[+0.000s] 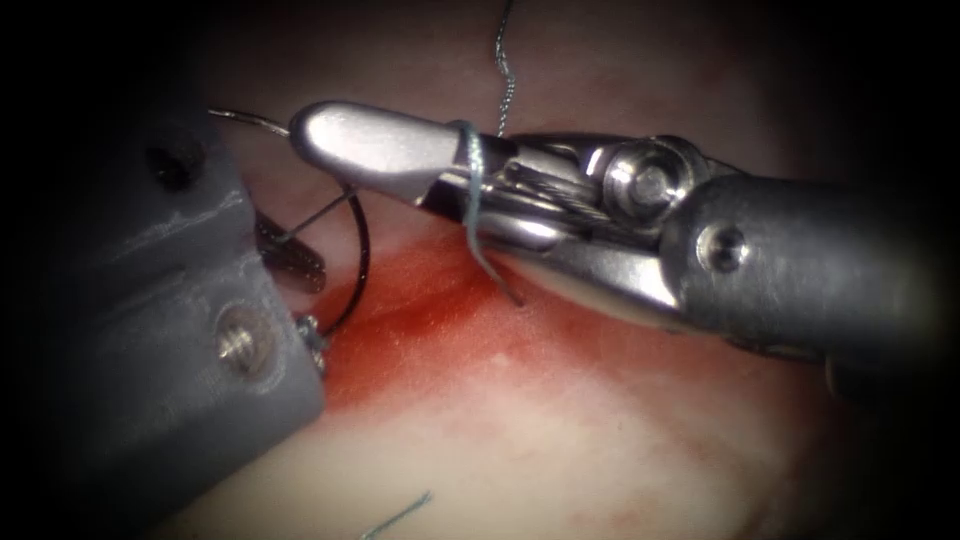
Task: Wound Closure
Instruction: Wrap the suture twice around the right gripper.
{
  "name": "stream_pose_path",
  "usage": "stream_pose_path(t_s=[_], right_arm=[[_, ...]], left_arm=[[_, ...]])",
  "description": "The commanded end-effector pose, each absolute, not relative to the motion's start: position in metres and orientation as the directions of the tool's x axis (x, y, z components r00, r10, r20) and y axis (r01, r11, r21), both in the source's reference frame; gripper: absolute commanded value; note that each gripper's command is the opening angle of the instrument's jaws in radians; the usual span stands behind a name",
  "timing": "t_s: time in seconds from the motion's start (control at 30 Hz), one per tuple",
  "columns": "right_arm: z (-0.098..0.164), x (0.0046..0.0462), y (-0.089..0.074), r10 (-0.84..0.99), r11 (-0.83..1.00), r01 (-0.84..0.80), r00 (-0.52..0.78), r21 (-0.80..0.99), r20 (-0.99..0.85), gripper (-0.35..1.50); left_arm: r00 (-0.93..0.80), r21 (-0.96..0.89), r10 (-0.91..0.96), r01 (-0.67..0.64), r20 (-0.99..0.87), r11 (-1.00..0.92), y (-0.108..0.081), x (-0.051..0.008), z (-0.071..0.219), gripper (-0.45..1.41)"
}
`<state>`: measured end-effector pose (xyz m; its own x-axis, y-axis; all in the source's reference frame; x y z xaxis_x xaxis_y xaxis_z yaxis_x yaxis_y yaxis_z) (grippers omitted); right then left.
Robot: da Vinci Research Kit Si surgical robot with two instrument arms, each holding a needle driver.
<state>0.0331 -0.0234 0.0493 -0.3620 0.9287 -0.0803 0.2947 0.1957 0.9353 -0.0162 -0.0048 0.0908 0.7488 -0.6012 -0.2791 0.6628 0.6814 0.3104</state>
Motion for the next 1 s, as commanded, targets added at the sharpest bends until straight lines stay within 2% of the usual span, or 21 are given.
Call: stream_pose_path(t_s=[0.03, 0.13, 0.23, 0.37, 0.47, 0.7, 0.87, 1.0], right_arm=[[0.0486, 0.0345, -0.0229, 0.912, 0.253, 0.22, -0.378, 0.942, -0.157, -0.35], [0.0484, 0.0347, -0.0228, 0.854, 0.367, 0.013, -0.4, 0.93, -0.332, -0.35], [0.0483, 0.0349, -0.0228, 0.803, 0.459, -0.173, -0.34, 0.872, -0.49, -0.35], [0.0483, 0.035, -0.0227, 0.766, 0.529, -0.357, -0.188, 0.77, -0.614, -0.35], [0.0485, 0.035, -0.0226, 0.74, 0.578, -0.433, -0.08, 0.692, -0.668, -0.35], [0.0492, 0.0349, -0.0226, 0.713, 0.623, -0.531, 0.086, 0.574, -0.695, -0.35], [0.05, 0.0349, -0.023, 0.699, 0.665, -0.52, 0.179, 0.537, -0.692, -0.35], [0.0502, 0.0348, -0.023, 0.683, 0.709, -0.45, 0.248, 0.543, -0.687, -0.35]], left_arm=[[0.754, 0.311, -0.599, 0.657, -0.27, 0.687, -0.0036, -0.0165, 0.0904, -0.45], [0.782, 0.33, -0.568, 0.624, -0.258, 0.709, -0.0035, -0.0165, 0.0898, -0.45], [0.806, 0.349, -0.537, 0.592, -0.25, 0.726, -0.0032, -0.0165, 0.089, -0.45], [0.822, 0.365, -0.524, 0.57, -0.225, 0.736, -0.0028, -0.0168, 0.0882, -0.45], [0.839, 0.378, -0.503, 0.544, -0.209, 0.749, -0.0028, -0.0171, 0.0877, -0.45], [0.898, 0.422, -0.419, 0.434, -0.133, 0.796, -0.0022, -0.0181, 0.0858, -0.45], [0.923, 0.382, -0.375, 0.377, -0.083, 0.844, -0.0013, -0.0188, 0.0843, -0.45], [0.936, 0.316, -0.35, 0.343, -0.038, 0.885, 0.0001, -0.0191, 0.0832, -0.45]])
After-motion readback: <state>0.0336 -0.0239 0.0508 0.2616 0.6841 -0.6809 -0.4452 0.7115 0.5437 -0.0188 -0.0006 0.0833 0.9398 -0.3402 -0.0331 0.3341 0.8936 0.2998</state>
